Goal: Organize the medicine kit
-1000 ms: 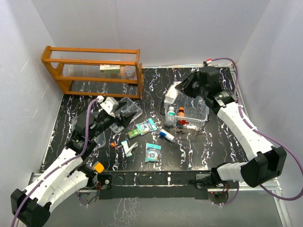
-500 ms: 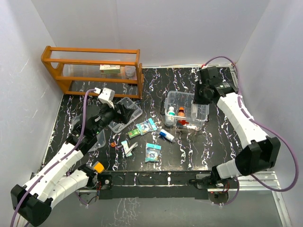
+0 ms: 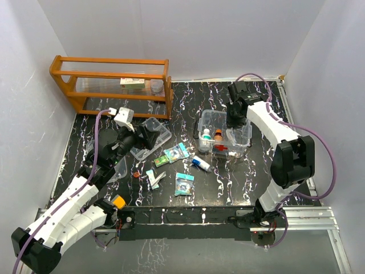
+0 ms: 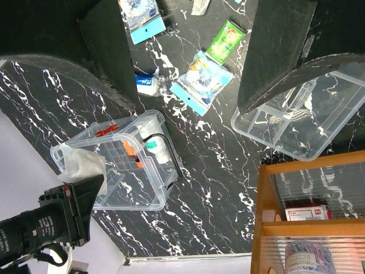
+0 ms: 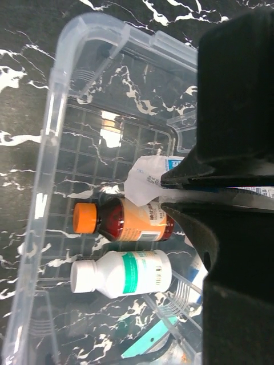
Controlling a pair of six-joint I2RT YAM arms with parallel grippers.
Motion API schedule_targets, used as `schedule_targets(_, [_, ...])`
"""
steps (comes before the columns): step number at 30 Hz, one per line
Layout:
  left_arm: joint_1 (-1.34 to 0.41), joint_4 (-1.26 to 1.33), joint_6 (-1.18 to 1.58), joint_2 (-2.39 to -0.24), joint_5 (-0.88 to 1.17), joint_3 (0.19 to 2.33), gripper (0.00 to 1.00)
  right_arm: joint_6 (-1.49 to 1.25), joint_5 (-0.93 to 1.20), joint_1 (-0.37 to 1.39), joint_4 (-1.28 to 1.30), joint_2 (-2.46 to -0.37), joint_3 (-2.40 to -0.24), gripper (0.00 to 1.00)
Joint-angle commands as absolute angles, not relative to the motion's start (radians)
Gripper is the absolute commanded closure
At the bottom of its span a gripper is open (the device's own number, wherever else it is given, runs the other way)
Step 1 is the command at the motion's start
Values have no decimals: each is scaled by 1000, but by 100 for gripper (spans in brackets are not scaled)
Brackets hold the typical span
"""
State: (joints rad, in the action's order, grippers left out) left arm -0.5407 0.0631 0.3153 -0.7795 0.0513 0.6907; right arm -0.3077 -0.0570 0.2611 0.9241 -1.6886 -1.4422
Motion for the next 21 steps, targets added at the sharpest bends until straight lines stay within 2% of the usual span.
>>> schedule_targets(1, [-542, 77, 327, -757, 31, 683, 30, -311, -108, 258, 814, -1654, -1500, 89])
schedule_targets(8, [-543, 71, 326, -752, 20, 684, 30, -330, -159, 258, 644, -1531, -1378, 89])
schedule_targets(14, [-543, 68, 328, -749, 19, 682, 29, -361, -123, 259, 659, -1515, -1299, 89])
schedule_targets(21, [-543, 72, 331, -747, 24, 678, 29, -395, -95, 259, 480, -1457, -1104, 89])
